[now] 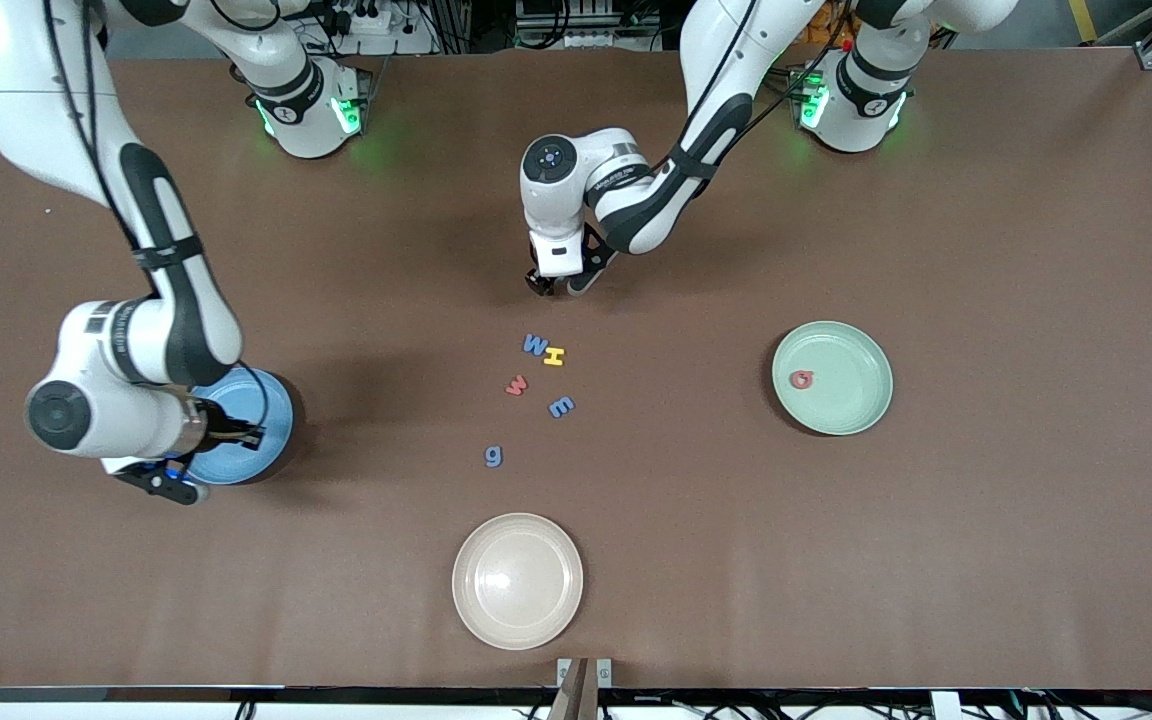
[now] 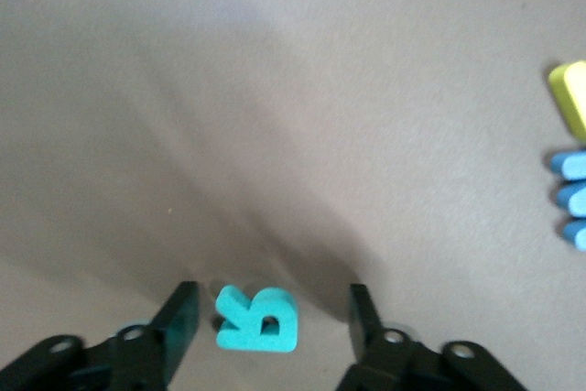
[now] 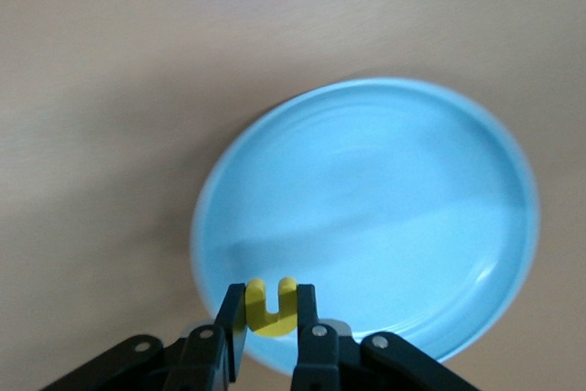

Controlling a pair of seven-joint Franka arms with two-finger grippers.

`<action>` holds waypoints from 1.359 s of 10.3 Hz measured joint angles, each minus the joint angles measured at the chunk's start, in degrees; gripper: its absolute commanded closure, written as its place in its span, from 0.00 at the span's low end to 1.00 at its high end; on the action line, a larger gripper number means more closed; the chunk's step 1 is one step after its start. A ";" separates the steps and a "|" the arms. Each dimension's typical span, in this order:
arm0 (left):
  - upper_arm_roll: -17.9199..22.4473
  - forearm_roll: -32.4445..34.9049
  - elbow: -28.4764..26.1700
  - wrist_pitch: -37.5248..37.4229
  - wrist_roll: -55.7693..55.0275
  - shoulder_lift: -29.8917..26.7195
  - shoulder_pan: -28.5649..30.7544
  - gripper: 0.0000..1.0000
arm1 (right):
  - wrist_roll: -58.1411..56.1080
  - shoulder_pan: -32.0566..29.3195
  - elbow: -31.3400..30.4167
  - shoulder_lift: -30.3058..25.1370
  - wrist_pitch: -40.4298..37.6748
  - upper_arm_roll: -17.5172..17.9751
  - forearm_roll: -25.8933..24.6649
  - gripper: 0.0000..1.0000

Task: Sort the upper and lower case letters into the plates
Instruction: 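Carry the yellow u into the blue plate and open the right gripper, then grasp the teal R with the left gripper while the right gripper withdraws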

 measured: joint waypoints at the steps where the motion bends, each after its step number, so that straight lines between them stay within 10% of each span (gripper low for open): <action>1: 0.00 0.00 0.00 0.00 0.00 0.01 -0.63 0.27 | -2.08 -1.41 -0.11 0.03 -0.01 0.00 0.00 0.01; 7: 0.17 1.60 0.05 0.01 0.01 0.01 -1.09 0.36 | -2.37 0.11 -0.09 0.03 -1.50 1.05 0.02 0.00; 14: 0.23 1.70 0.38 0.09 0.02 -0.12 -1.09 0.68 | 16.12 12.26 1.47 -0.14 0.02 1.60 0.71 0.00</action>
